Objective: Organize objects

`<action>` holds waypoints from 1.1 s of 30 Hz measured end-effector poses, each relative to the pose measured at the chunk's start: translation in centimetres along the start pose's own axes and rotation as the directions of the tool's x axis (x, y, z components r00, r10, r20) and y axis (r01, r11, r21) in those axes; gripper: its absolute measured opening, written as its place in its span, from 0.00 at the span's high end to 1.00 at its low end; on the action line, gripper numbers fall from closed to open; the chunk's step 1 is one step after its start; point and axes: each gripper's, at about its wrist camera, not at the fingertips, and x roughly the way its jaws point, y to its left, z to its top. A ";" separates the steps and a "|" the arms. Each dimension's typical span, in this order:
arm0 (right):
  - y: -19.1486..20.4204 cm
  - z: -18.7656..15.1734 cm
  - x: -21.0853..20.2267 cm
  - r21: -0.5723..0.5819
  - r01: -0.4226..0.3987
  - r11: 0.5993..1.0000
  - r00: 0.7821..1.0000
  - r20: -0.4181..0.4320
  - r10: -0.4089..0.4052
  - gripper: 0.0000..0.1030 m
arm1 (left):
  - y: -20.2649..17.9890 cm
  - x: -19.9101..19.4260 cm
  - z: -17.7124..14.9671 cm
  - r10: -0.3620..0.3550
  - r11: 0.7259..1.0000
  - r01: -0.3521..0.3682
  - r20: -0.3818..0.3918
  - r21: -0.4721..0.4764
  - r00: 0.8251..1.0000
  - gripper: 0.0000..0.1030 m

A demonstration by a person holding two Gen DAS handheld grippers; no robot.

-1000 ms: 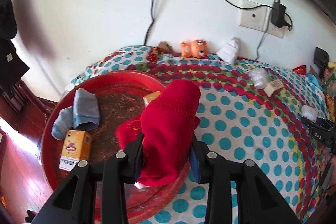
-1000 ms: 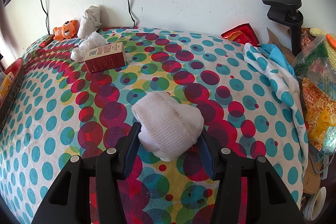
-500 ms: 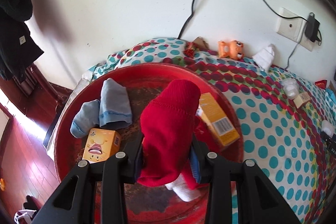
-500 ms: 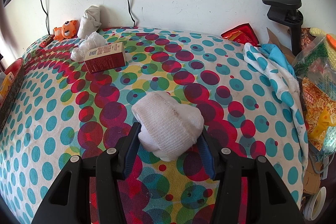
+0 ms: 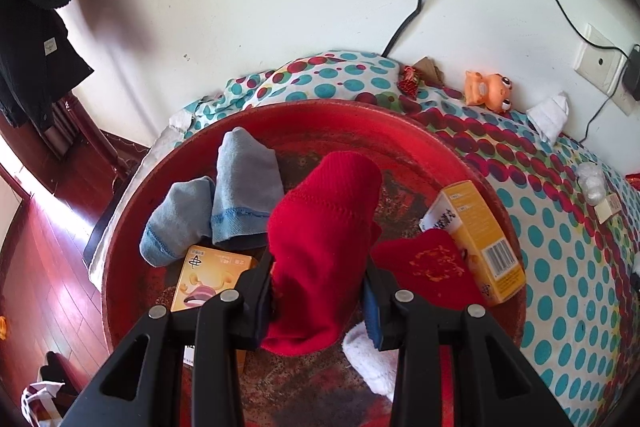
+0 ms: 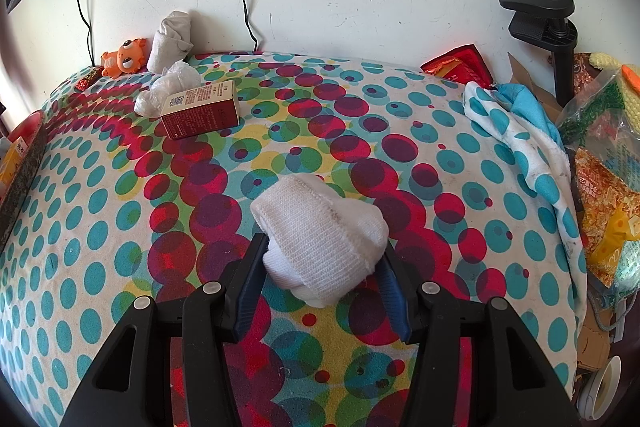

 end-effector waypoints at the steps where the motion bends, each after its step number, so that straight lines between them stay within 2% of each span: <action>1: 0.0 0.0 0.0 0.000 0.000 1.000 1.000 0.000 0.000 0.51 | 0.1 0.2 0.1 -0.001 1.000 0.001 -0.004 -0.001 1.000 0.64; 16: 0.0 0.0 -0.1 0.002 0.002 1.000 1.000 -0.001 -0.002 0.51 | 0.6 2.9 1.6 0.008 1.000 -0.009 -0.028 -0.002 1.000 0.62; 27: 0.0 0.0 -0.1 0.004 0.003 1.000 1.000 -0.001 -0.003 0.51 | -0.2 4.1 0.8 0.027 1.000 -0.026 -0.052 0.012 0.998 0.48; 31: 0.0 0.1 -0.1 0.005 0.004 1.000 1.000 -0.001 -0.004 0.51 | 0.1 3.3 0.6 0.015 1.000 -0.015 -0.039 -0.001 0.999 0.42; 33: 0.0 0.1 -0.1 0.004 0.005 1.000 1.000 -0.001 -0.004 0.51 | 0.1 2.2 0.3 0.011 1.000 -0.011 -0.005 0.012 1.000 0.40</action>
